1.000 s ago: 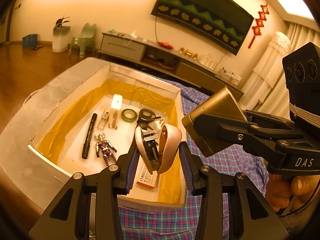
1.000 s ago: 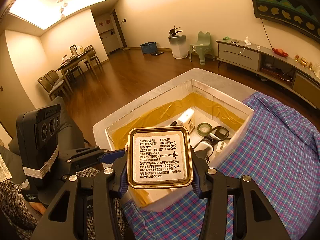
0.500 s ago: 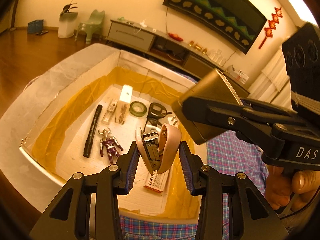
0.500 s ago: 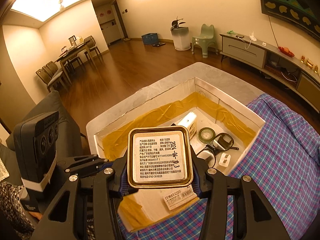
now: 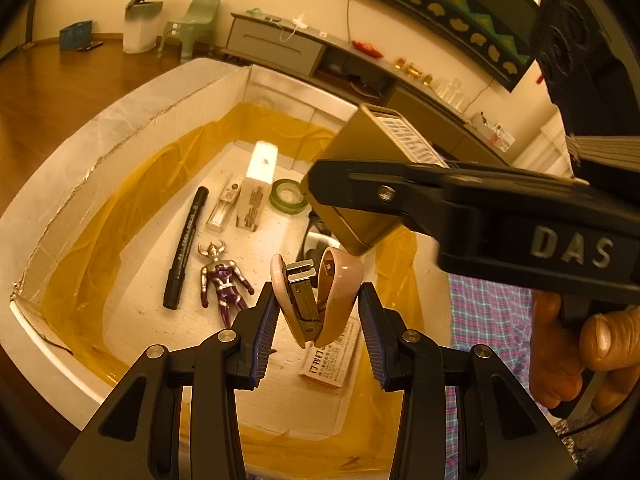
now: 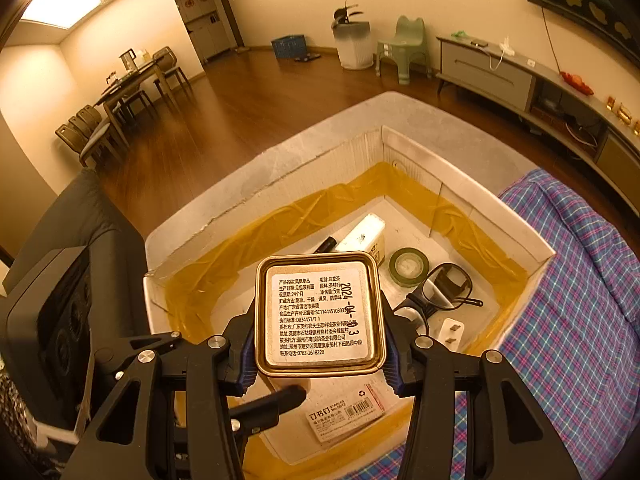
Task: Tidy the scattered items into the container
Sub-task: 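Open both tools to drop the stapler and tin into the box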
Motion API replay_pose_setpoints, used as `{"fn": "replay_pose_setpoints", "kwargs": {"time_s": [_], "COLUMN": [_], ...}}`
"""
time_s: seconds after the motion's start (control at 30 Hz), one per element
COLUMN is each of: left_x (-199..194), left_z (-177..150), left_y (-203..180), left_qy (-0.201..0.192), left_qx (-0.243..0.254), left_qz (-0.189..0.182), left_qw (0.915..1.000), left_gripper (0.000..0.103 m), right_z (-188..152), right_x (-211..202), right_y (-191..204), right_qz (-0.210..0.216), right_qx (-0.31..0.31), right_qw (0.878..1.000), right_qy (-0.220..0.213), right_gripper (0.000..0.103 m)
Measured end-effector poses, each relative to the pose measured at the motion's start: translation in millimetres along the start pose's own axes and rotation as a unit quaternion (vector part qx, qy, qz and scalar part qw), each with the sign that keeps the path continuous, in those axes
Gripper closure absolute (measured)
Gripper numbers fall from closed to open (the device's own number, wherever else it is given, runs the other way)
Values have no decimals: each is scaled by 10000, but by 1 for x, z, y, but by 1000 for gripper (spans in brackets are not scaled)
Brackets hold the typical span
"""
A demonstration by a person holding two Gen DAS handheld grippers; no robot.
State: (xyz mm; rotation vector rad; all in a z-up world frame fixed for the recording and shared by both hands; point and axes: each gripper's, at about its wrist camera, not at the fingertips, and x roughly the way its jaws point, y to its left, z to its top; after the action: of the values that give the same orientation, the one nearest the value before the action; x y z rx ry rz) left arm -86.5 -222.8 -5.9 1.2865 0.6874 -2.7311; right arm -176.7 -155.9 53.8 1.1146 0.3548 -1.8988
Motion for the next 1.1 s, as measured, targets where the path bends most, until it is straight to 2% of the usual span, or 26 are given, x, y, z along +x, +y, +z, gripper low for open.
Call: {"fn": "replay_pose_setpoints", "kwargs": {"time_s": [0.47, 0.8, 1.03, 1.1], "left_x": [11, 10, -5, -9], "left_z": [3, 6, 4, 2], "left_y": [2, 5, 9, 7], "left_qy": [119, 46, -211, -268], "left_qx": [-42, -146, -257, -211], "left_qz": [165, -15, -6, 69], "left_qw": [9998, 9999, 9994, 9994], "left_gripper": [61, 56, 54, 54], "right_z": [19, 26, 15, 8], "right_x": [50, 74, 54, 43], "right_y": [0, -17, -24, -24], "right_qz": [-213, -410, -204, -134], "right_qx": [-111, 213, 473, 506], "right_qw": [9981, 9960, 9970, 9974], "right_qy": [568, 764, 583, 498], "right_gripper": [53, 52, 52, 48]}}
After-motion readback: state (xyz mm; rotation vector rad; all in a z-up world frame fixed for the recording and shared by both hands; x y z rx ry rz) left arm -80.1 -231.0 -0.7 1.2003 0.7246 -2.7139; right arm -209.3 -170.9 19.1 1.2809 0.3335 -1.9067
